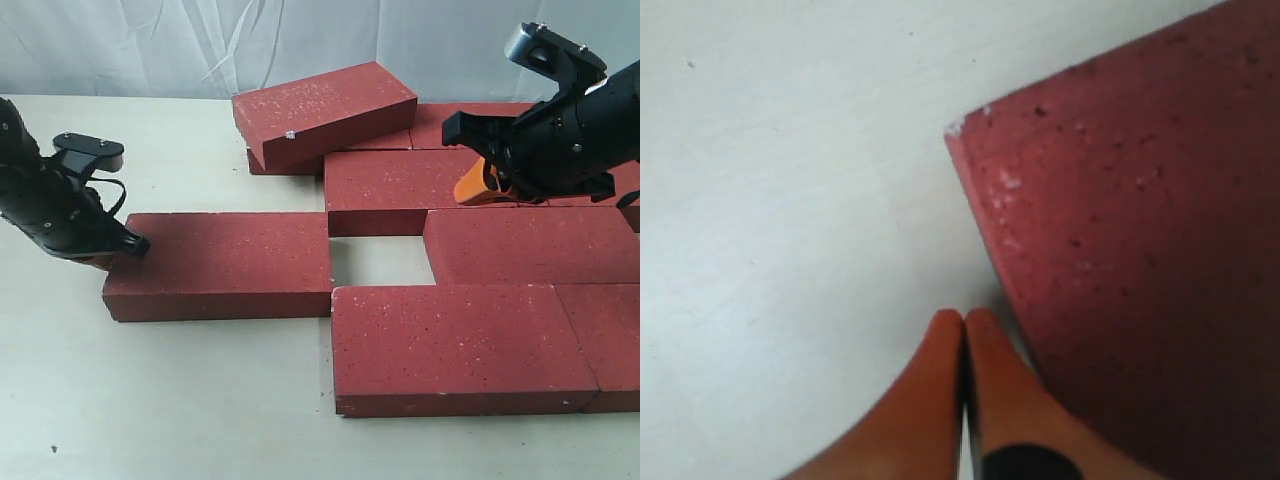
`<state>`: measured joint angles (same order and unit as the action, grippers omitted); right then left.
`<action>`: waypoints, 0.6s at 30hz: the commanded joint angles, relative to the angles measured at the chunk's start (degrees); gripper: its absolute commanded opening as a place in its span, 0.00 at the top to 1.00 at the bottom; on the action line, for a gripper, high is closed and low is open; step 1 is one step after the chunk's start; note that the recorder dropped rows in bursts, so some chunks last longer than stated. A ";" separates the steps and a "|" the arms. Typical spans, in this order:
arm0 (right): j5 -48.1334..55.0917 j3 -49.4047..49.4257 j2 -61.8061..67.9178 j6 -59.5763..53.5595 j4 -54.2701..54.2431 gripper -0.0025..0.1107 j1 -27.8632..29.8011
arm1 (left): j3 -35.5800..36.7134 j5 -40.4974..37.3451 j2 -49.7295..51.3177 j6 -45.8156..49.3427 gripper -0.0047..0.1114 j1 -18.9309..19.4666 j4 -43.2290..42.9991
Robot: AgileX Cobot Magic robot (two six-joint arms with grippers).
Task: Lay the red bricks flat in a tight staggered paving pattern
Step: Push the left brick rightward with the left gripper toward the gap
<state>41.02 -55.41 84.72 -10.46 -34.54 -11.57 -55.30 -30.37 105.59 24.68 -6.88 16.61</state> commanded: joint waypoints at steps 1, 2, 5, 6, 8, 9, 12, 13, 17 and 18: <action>-0.33 0.30 -0.13 -0.42 0.11 0.98 0.08 | 0.27 0.61 1.08 -0.07 0.96 -0.10 3.10; -0.33 0.30 -0.13 -0.42 0.11 0.98 0.08 | 0.27 0.61 1.36 -0.07 0.96 -0.10 2.93; -0.33 0.30 -0.13 -0.42 0.11 0.98 0.08 | 0.27 0.70 2.02 1.91 0.96 -0.10 3.05; -0.33 0.30 -0.13 -0.42 0.11 0.98 0.08 | 0.27 0.82 2.13 2.82 0.96 -0.10 3.41; -0.33 0.30 -0.13 -0.42 0.11 0.98 0.08 | 0.27 1.18 2.75 2.94 0.96 -0.10 3.53; -0.45 0.30 -0.13 -0.42 0.09 0.98 0.08 | 0.27 1.61 3.00 2.94 0.96 -0.10 3.53; -0.45 0.30 -0.13 -0.42 0.09 0.98 0.08 | 0.27 3.07 3.26 2.94 0.96 -0.10 3.53; -0.45 0.30 -0.13 -0.42 0.09 0.98 0.08 | 0.27 3.56 3.26 2.94 0.96 -0.10 3.53; -0.55 0.30 -0.13 -0.64 0.09 0.98 0.08 | 0.27 5.15 3.26 2.94 0.96 -0.10 3.53; -0.55 0.30 -0.13 -0.74 0.09 0.98 0.08 | 0.27 5.39 3.26 2.94 0.96 -0.10 3.53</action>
<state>41.02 -55.41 84.72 -10.46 -34.54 -11.57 -55.30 -26.22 108.72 27.48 -6.88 19.59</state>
